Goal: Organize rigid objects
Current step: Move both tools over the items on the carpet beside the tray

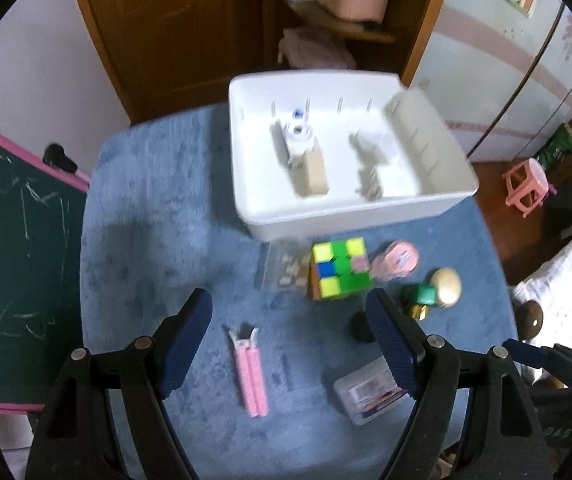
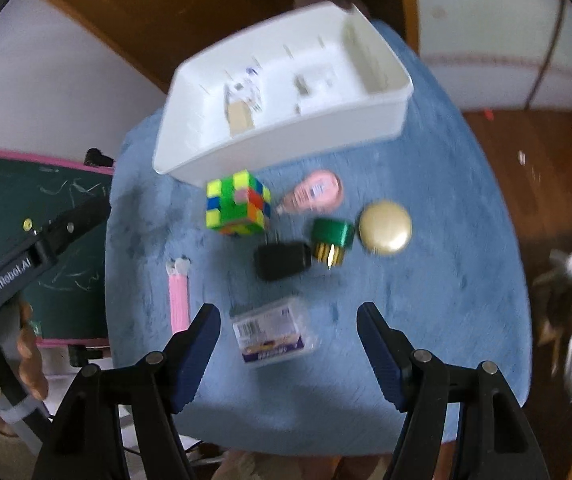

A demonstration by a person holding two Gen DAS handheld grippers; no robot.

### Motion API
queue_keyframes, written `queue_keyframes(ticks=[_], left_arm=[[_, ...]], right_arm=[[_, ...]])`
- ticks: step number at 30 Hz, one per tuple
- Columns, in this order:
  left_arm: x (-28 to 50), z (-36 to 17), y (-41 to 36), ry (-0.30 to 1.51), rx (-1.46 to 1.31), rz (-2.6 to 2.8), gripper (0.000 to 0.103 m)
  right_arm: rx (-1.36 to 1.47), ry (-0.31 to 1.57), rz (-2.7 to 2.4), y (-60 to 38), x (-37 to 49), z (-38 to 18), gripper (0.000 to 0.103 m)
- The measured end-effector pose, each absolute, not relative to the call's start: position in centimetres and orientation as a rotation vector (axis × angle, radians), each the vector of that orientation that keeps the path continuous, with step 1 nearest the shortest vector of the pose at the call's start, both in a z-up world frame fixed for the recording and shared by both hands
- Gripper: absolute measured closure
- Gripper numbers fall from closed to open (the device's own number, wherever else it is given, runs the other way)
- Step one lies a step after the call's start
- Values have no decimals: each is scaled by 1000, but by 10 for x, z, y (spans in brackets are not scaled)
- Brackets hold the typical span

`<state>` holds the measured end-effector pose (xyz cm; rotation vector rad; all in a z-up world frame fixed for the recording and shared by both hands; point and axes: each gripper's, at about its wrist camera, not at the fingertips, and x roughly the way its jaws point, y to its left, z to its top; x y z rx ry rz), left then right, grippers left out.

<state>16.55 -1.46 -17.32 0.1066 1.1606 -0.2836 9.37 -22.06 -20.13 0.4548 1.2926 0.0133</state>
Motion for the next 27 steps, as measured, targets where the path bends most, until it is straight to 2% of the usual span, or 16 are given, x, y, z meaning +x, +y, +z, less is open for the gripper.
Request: queue_keyframes(ticks=[11, 27], left_arm=[[206, -245, -3, 1305, 117, -386, 21], [245, -299, -5, 1386, -8, -480, 21]], right_arm=[[792, 1428, -184, -221, 84, -266, 31], [981, 1411, -388, -197, 76, -294, 32]])
